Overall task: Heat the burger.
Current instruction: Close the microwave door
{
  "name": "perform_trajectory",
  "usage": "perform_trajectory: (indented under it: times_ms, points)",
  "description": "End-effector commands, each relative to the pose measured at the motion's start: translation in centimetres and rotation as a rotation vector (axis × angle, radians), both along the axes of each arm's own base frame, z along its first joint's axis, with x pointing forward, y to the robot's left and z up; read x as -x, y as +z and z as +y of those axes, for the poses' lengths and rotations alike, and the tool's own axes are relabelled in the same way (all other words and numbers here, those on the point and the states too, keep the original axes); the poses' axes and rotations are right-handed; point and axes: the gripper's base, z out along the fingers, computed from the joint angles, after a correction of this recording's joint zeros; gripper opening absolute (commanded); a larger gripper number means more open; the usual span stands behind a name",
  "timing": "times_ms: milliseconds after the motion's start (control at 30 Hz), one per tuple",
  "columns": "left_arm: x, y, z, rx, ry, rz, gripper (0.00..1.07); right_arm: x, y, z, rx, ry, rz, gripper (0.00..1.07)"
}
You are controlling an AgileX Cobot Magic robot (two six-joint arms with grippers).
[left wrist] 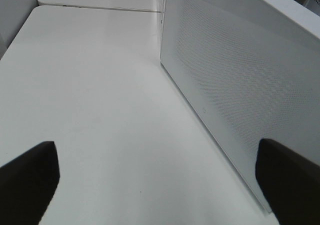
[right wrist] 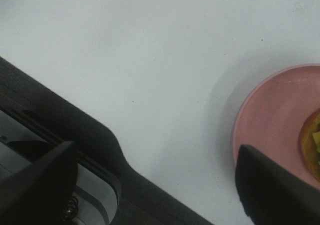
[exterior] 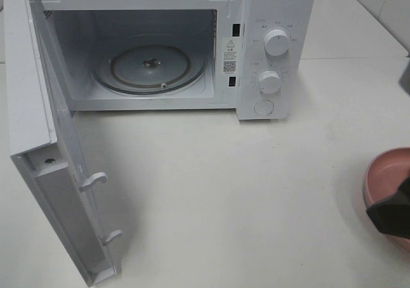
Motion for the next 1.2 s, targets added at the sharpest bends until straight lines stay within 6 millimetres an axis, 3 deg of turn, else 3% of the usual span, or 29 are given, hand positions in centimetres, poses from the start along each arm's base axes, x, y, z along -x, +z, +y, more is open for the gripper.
perform_trajectory:
  times_ms: [33, 367, 567, 800, 1200]
  points:
    - [0.3, 0.0, 0.0, -0.001, 0.004, -0.029, 1.0, 1.5, 1.0, -1.2, -0.024, 0.016, -0.035, 0.81]
    - [0.3, 0.0, 0.0, -0.001, 0.004, -0.029, 1.0, 5.5, 2.6, -4.7, -0.141, 0.013, -0.183, 0.78]
    - [0.3, 0.0, 0.0, -0.001, 0.004, -0.029, 1.0, 7.2, 1.8, -6.2, -0.199, 0.0, -0.261, 0.76]
    - [0.3, 0.0, 0.0, -0.001, 0.004, -0.029, 1.0, 8.7, 0.2, -7.7, -0.215, -0.133, -0.412, 0.76]
    - [0.3, 0.0, 0.0, -0.001, 0.004, -0.029, 1.0, 11.2, -0.3, -8.3, -0.259, -0.326, -0.573, 0.76]
